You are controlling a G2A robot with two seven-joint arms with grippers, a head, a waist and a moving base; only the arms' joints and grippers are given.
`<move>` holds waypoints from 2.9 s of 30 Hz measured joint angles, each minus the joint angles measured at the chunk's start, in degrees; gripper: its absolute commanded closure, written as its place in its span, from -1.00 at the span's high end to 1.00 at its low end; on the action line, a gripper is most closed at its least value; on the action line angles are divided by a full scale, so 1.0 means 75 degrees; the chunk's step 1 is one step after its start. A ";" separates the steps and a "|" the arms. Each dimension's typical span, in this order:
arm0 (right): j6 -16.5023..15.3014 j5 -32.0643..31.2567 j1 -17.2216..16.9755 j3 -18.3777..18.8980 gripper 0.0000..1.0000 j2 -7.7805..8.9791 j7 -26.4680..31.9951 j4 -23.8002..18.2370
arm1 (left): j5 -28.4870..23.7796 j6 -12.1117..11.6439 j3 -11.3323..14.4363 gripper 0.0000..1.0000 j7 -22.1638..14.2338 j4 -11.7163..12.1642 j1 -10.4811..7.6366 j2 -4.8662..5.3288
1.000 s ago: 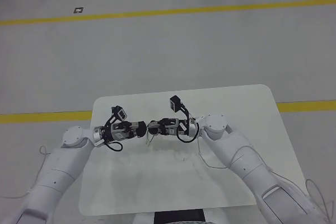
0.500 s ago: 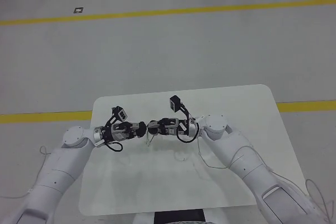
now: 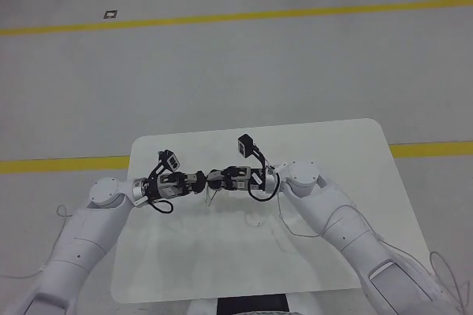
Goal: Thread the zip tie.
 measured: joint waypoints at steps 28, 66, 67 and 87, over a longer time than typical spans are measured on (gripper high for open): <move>-0.0411 0.0237 -0.0291 0.0486 1.00 0.0121 -0.0360 0.0011 | -0.0567 -0.0153 -0.0274 -1.00 -0.0378 0.0161 0.0106 0.0011; -0.0411 0.0238 -0.0291 0.0486 1.00 0.0121 -0.0359 0.0012 | 0.2299 -0.1076 -0.2744 -1.00 -0.0634 -0.0377 0.0856 -0.0840; -0.0411 0.0238 -0.0291 0.0486 1.00 0.0121 -0.0359 0.0012 | 0.2333 -0.1076 -0.2795 -1.00 -0.0634 -0.0336 0.0854 -0.0874; 0.0375 -0.0631 -0.0280 0.0460 1.00 0.0214 -0.0813 -0.0528 | 0.2154 -0.1044 -0.3082 -1.00 -0.0280 -0.0336 0.0978 -0.0982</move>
